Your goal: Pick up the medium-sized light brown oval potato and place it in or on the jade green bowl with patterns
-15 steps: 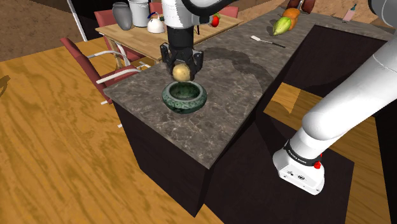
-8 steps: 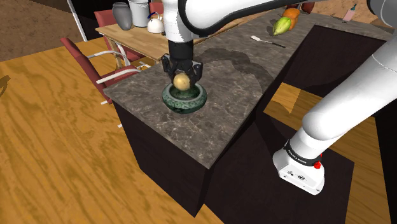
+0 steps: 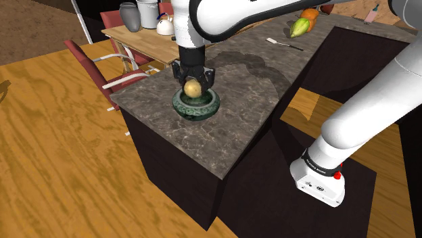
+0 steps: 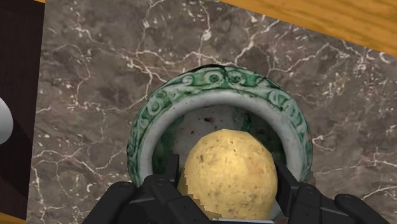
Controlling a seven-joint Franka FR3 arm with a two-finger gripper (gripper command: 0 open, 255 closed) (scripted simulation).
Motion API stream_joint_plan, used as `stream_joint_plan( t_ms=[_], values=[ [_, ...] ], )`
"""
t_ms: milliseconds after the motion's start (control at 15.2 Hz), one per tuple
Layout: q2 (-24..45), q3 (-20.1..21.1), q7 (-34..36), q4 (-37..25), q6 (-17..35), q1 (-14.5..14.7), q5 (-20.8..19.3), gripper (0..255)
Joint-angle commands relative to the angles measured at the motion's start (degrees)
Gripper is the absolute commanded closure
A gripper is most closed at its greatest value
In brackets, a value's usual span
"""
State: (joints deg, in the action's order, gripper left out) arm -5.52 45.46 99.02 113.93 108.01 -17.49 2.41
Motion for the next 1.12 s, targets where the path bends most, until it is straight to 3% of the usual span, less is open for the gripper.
stream_joint_plan(
  t_ms=[0,330,594,1056],
  values=[
    [0.0,0.0,0.0,0.0,0.0,0.0,0.0,0],
    [0.0,0.0,0.0,0.0,0.0,0.0,0.0,0],
    [-0.5,-0.3,-0.2,-6.9,-7.3,-0.1,0.2,0],
    [-0.5,-0.3,-0.2,-6.9,-7.3,-0.1,0.2,0]
  ],
)
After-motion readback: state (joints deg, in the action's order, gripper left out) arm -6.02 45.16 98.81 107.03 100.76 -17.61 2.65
